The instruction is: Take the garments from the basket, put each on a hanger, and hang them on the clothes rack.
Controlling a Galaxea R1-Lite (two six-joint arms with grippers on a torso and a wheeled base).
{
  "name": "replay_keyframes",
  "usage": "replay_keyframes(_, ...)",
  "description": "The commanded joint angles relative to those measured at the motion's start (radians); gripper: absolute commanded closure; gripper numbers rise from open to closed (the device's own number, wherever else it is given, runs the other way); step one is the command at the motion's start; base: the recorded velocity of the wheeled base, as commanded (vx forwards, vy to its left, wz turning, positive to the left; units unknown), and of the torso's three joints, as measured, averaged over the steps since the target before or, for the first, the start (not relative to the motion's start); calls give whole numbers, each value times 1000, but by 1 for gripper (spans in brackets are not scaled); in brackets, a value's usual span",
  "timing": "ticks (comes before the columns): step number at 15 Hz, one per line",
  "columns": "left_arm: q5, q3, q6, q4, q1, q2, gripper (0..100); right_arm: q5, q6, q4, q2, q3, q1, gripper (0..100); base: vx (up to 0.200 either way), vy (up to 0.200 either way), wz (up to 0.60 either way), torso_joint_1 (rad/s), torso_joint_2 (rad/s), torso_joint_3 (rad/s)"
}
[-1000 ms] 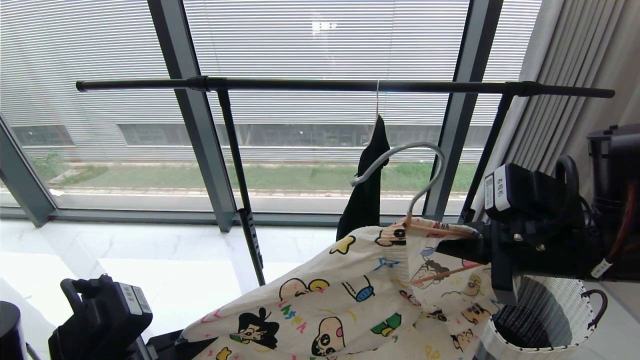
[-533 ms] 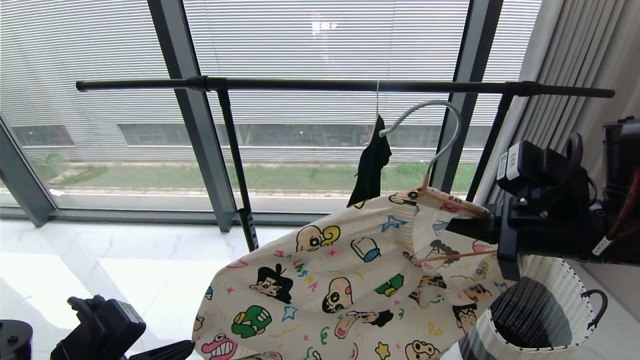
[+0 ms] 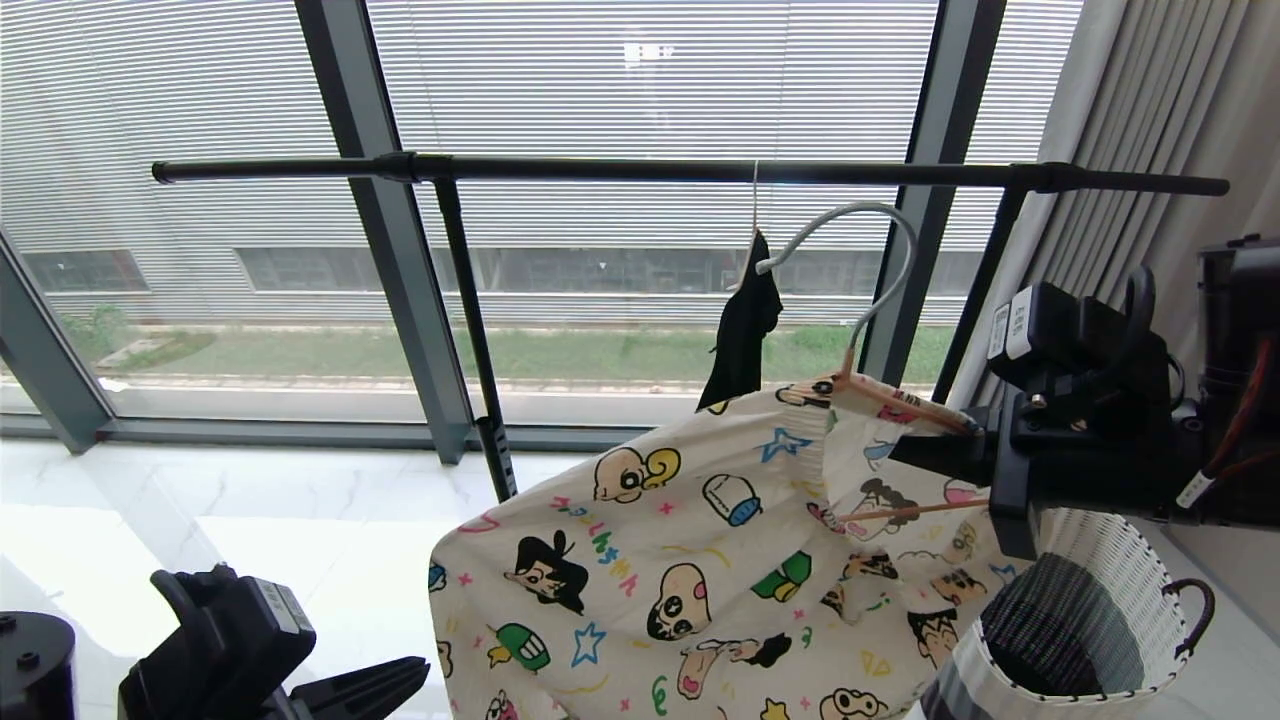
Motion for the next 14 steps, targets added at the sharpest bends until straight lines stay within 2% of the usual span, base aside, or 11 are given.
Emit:
replay_keyframes(1,0,-1,-1,-20,-15,-7,0,1,0,0,8,1,0,100,0,0,0,0,0,0)
replay_keyframes(4,-8,-1,-1,-29,-28,-18,0,2,0,0,17,-1,1,100,0,0,0,0,0,0)
replay_keyframes(9,-14,-76,-10,-32,-70,56,0,4,0,-3,8,-4,44,100,0,0,0,0,0,0)
replay_keyframes(11,-12,-82,-15,-99,-70,122,0,4,18,-3,-10,-11,72,100,0,0,0,0,0,0)
replay_keyframes(13,-12,-71,-78,-191,-71,172,0,1,41,-3,-27,-13,90,100,0,0,0,0,0,0)
replay_keyframes(14,-12,-65,-116,-285,-71,228,0,1,42,0,-39,-13,95,100,0,0,0,0,0,0)
